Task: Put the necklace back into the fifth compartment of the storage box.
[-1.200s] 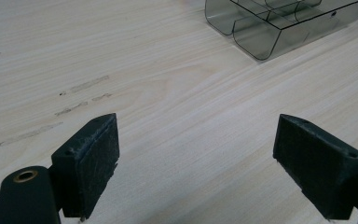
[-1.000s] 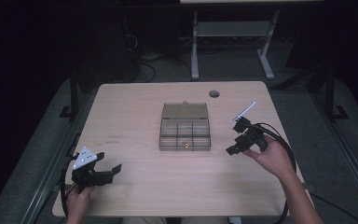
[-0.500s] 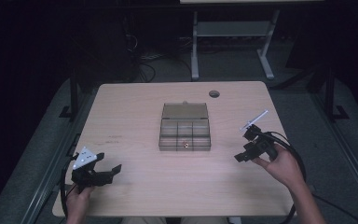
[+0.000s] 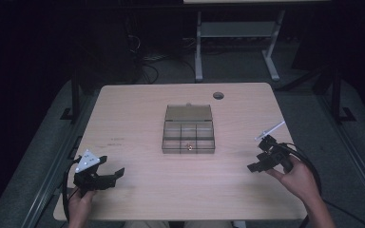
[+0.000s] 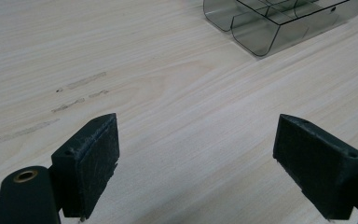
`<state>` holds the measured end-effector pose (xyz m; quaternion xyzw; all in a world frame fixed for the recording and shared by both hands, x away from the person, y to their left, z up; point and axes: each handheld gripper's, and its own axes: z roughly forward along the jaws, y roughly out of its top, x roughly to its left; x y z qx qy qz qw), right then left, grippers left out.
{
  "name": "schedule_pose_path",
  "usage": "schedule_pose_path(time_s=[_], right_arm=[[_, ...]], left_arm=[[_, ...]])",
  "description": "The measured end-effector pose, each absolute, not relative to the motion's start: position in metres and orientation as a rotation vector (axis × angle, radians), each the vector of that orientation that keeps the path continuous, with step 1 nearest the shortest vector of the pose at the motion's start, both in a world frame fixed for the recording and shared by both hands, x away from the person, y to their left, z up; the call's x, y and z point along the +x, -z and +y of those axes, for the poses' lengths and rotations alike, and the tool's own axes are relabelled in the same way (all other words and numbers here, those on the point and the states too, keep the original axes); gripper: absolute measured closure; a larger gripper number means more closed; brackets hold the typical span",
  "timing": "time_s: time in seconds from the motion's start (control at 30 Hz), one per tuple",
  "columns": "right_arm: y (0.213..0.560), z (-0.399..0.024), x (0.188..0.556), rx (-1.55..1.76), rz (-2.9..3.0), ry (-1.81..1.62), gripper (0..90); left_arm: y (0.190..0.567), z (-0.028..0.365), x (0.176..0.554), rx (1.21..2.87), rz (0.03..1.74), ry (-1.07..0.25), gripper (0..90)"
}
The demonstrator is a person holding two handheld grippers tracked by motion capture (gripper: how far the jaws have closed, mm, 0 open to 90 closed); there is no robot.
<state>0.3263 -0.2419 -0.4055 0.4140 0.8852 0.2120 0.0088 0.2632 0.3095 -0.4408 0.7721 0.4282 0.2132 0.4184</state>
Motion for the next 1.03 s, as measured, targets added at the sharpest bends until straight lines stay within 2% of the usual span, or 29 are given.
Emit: schedule_pose_path(time_s=[1.03], right_arm=[[0.427,-0.277,0.281,1.391,2.696,-0.702,33.6]], left_arm=[[0.441,0.307,0.263,1.95,1.076,-0.527,14.1]])
